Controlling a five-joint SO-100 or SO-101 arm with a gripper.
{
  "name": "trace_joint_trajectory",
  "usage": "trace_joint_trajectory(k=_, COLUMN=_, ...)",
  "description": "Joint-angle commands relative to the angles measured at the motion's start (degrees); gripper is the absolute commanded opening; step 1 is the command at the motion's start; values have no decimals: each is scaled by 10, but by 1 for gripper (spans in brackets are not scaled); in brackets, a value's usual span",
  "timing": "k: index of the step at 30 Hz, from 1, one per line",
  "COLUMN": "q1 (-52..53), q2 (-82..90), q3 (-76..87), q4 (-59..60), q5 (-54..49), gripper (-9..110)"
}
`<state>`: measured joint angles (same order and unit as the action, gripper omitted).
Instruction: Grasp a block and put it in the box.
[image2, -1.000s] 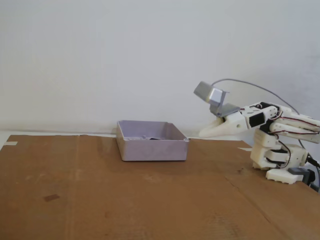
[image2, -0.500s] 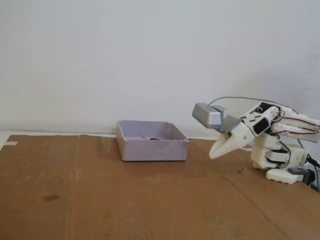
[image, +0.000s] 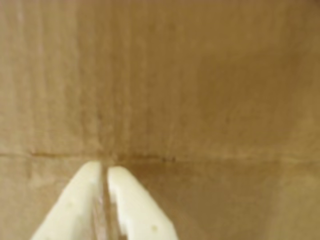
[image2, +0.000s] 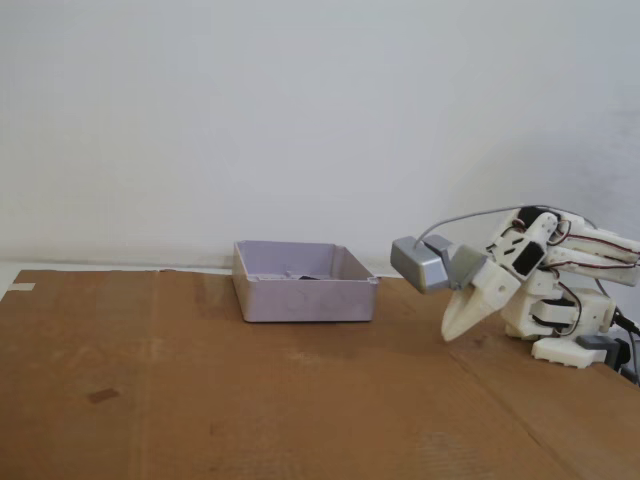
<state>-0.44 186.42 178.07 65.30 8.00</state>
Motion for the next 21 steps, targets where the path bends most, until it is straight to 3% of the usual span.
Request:
trace_joint_trajectory(k=1, q1=-4, q2=20, q3=25, q4=23, q5=3, gripper=0)
trace_joint_trajectory(k=21, q1=-4, q2=20, q3=25, q4=178, q5=-4, gripper=0)
